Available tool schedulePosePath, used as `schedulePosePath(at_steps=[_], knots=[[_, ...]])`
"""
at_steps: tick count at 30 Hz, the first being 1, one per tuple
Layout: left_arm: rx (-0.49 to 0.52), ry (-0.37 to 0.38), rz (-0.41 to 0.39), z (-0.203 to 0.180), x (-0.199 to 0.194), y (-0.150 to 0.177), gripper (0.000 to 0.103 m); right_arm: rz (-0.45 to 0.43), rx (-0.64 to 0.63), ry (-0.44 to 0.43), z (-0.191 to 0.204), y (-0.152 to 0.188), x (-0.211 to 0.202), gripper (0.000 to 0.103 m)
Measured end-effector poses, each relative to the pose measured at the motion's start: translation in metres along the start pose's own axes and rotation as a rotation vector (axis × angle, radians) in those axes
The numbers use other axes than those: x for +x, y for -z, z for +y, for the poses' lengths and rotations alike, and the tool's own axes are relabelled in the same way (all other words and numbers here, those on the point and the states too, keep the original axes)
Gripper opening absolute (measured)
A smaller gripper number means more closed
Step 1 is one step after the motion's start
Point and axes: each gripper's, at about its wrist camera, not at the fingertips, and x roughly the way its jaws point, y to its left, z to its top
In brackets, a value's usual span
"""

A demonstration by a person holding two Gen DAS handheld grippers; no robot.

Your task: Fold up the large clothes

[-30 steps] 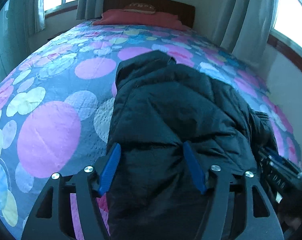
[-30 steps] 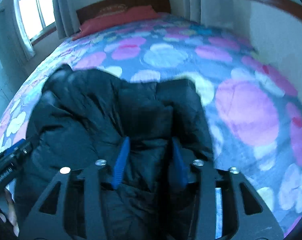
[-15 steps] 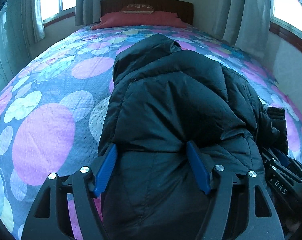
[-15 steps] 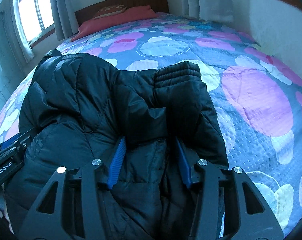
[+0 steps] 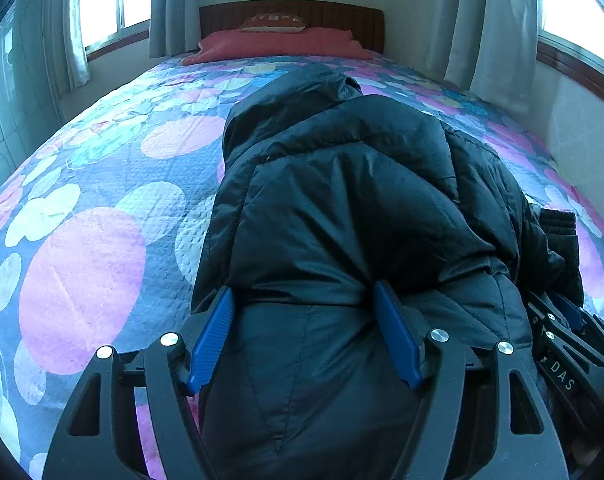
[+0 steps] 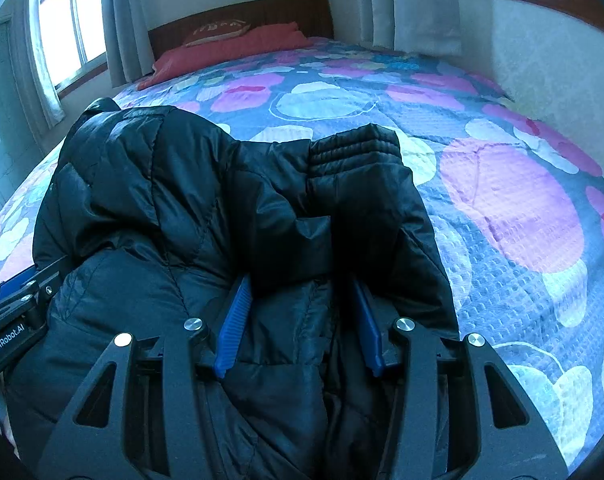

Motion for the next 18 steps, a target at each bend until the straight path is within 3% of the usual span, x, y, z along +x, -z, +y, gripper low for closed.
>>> schedulePosePath(at_steps=[13,18], knots=[[0.016,-0.026,-0.006,-0.007,-0.001,-0.002,0.07,-0.014,-0.002,0.024,0.009,0.001,-0.008,0.047],[-0.009,-0.004,0.005,-0.003,-0.011,-0.01,0.07,-0.005,-0.01,0.042,0.013,-0.005,-0.019,0.049]])
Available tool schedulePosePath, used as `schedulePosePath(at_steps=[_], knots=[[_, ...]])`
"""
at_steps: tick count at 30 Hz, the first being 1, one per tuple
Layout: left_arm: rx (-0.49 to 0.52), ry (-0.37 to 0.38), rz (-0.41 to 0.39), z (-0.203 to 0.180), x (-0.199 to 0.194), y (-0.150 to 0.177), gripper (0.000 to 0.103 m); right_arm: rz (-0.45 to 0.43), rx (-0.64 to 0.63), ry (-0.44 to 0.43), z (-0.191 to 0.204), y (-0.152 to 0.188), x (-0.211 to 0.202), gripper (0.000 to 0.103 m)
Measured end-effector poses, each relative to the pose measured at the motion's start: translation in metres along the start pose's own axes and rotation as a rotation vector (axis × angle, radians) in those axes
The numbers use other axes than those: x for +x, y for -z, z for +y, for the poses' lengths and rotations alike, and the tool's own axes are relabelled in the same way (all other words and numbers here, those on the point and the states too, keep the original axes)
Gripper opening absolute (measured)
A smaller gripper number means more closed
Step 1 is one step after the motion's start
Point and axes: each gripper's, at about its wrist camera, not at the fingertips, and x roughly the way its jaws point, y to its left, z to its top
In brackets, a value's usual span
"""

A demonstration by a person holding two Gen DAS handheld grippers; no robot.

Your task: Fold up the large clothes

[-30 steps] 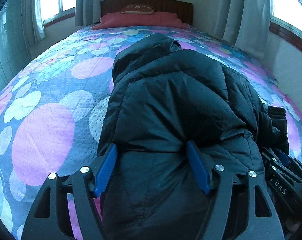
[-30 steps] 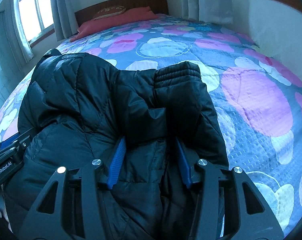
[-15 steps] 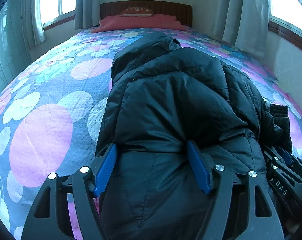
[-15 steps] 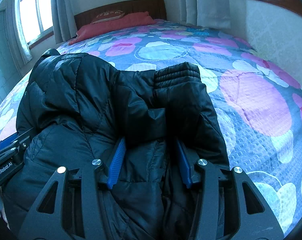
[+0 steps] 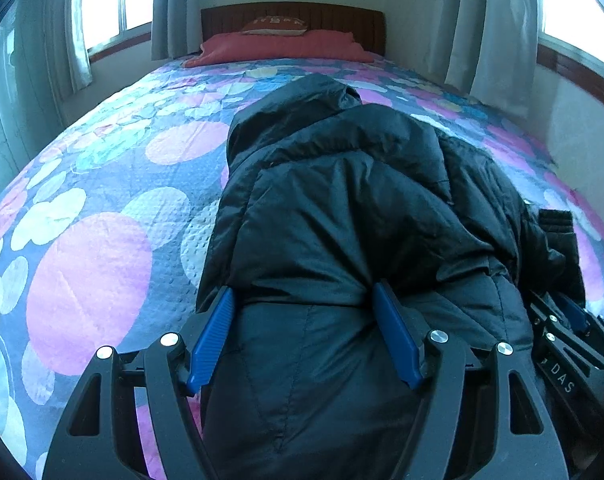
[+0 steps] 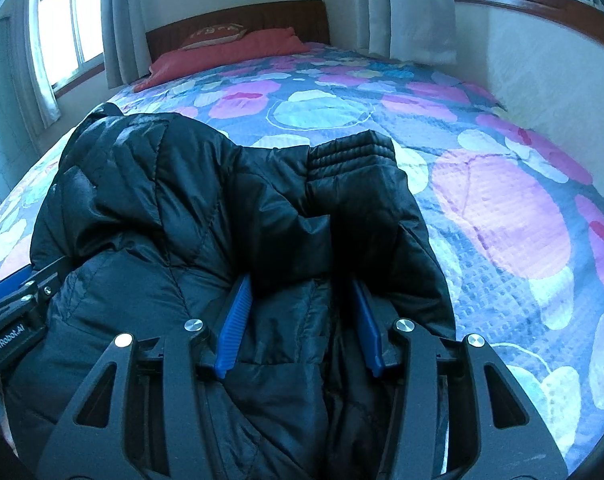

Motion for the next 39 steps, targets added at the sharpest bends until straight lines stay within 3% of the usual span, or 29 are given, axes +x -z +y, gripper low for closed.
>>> schedulePosePath(at_steps=[6,8,14,21,23,27,30,39], knots=[[-0.049,0.016,0.023,0.011,-0.013,-0.005,0.072,-0.003,0.02,0.01,-0.004,-0.003,-0.012,0.053],[-0.084,0.014,0.022,0.016,-0.018,-0.004,0.072,-0.009,0.027,0.015,-0.005,-0.005,-0.017,0.06],[-0.2,0.023,0.027,0.034,-0.03,0.0,0.072,-0.028,0.062,-0.008,-0.014,-0.011,-0.031,0.067],[-0.409,-0.059,-0.013,0.078,-0.046,0.005,0.075,-0.049,0.122,-0.059,-0.034,-0.022,-0.048,0.071],[-0.478,-0.043,0.01,0.09,-0.041,0.006,0.075,-0.04,0.164,-0.094,-0.044,-0.025,-0.046,0.077],[-0.61,0.019,0.086,0.107,-0.026,0.014,0.075,-0.01,0.267,-0.153,-0.062,-0.028,-0.033,0.078],[-0.731,0.106,0.151,0.115,-0.01,0.026,0.076,0.018,0.341,-0.212,-0.074,-0.03,-0.021,0.078],[-0.863,0.169,0.148,0.117,0.004,0.033,0.081,0.126,0.559,-0.379,-0.105,-0.021,0.03,0.083]])
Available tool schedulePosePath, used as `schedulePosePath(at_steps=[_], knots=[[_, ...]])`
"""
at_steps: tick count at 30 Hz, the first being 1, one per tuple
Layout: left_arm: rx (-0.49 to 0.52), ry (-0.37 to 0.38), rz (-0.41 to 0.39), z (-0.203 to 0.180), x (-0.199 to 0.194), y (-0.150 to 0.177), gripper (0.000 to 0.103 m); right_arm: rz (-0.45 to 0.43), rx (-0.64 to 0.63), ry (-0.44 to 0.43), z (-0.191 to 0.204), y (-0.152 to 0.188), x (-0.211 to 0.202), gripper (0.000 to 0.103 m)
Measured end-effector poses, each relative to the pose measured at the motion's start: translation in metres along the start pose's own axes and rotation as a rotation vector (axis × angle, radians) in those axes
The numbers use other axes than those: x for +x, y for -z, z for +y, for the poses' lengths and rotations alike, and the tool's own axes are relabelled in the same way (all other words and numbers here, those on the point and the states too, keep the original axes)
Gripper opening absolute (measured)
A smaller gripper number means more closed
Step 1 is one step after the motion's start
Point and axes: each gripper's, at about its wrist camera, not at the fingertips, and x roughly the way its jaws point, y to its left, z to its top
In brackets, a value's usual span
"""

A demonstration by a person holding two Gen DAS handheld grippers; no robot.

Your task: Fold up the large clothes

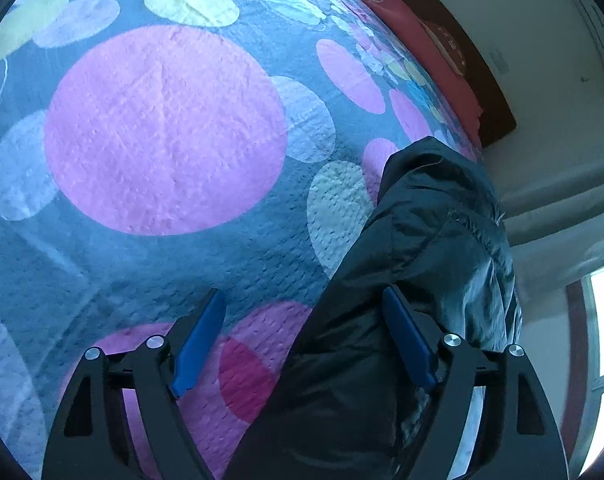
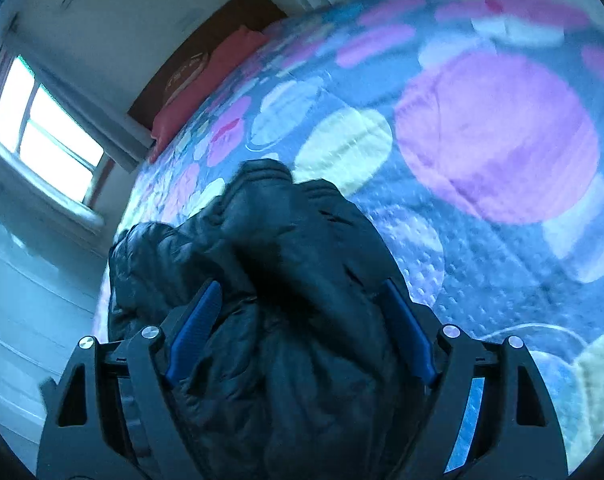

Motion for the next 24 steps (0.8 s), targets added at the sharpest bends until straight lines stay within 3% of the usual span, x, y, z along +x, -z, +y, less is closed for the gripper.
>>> schedulePosePath(at_steps=[7,10,12,16,20,22,23,24], knots=[[-0.033,0.063,0.011,0.005,0.001,-0.002,0.084,-0.015,0.06,-0.108,-0.015,-0.005,0.001,0.09],[-0.041,0.084,0.014,0.007,0.001,-0.004,0.084,-0.073,0.098,-0.064,-0.025,-0.009,-0.009,0.09],[-0.035,0.091,0.02,0.006,0.003,-0.004,0.084,-0.032,0.108,-0.086,-0.029,-0.009,-0.002,0.09],[-0.022,0.141,0.066,0.006,0.012,-0.008,0.087,0.075,0.013,-0.15,-0.013,-0.004,0.013,0.091],[0.042,0.19,0.125,0.0,0.02,-0.012,0.087,0.107,-0.059,-0.131,-0.002,0.001,0.018,0.092],[0.078,0.2,0.143,-0.006,0.022,-0.01,0.086,0.112,-0.069,-0.12,0.002,0.003,0.017,0.088],[0.084,0.213,0.152,-0.007,0.022,-0.009,0.081,0.114,-0.074,-0.111,0.003,0.005,0.018,0.079],[0.082,0.235,0.16,-0.007,0.023,-0.007,0.071,0.121,-0.077,-0.112,0.005,0.008,0.019,0.074]])
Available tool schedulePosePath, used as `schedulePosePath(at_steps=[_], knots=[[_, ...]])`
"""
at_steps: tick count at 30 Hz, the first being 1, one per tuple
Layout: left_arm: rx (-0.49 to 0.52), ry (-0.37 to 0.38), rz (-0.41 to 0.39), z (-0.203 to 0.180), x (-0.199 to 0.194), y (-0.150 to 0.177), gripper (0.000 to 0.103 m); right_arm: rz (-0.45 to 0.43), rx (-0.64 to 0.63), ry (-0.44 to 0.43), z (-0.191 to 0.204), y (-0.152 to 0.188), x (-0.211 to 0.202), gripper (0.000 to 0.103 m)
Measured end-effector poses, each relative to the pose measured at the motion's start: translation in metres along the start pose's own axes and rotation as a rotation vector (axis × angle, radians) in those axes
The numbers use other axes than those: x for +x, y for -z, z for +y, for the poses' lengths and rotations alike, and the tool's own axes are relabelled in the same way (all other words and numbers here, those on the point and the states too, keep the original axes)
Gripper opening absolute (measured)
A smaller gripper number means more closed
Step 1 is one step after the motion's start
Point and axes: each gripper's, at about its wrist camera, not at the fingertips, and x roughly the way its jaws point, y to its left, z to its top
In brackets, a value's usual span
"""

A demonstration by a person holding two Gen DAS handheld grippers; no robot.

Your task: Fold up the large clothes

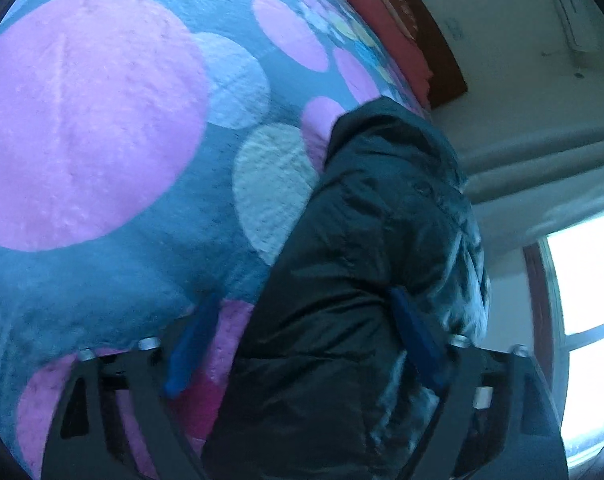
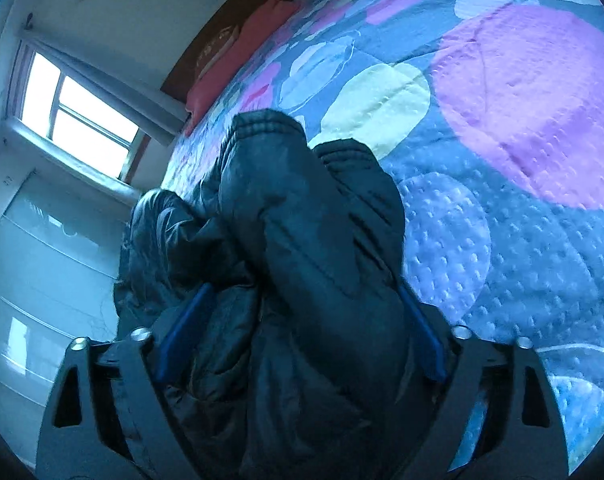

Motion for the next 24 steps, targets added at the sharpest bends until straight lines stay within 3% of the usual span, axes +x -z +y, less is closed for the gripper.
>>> schedulePosePath(at_steps=[2,8,16,24], knots=[[-0.002,0.022,0.006,-0.002,0.002,0.003,0.065,0.008,0.013,-0.025,0.002,0.006,0.001,0.056],[0.042,-0.006,-0.009,-0.014,-0.001,0.008,0.059,-0.037,0.031,-0.066,0.006,0.02,-0.008,0.037],[0.078,0.006,-0.015,-0.019,-0.018,0.003,0.055,-0.09,-0.005,-0.095,0.038,0.029,-0.011,0.03],[0.093,-0.03,-0.08,-0.007,-0.048,-0.027,0.055,-0.054,-0.051,-0.146,0.086,0.02,0.021,0.029]])
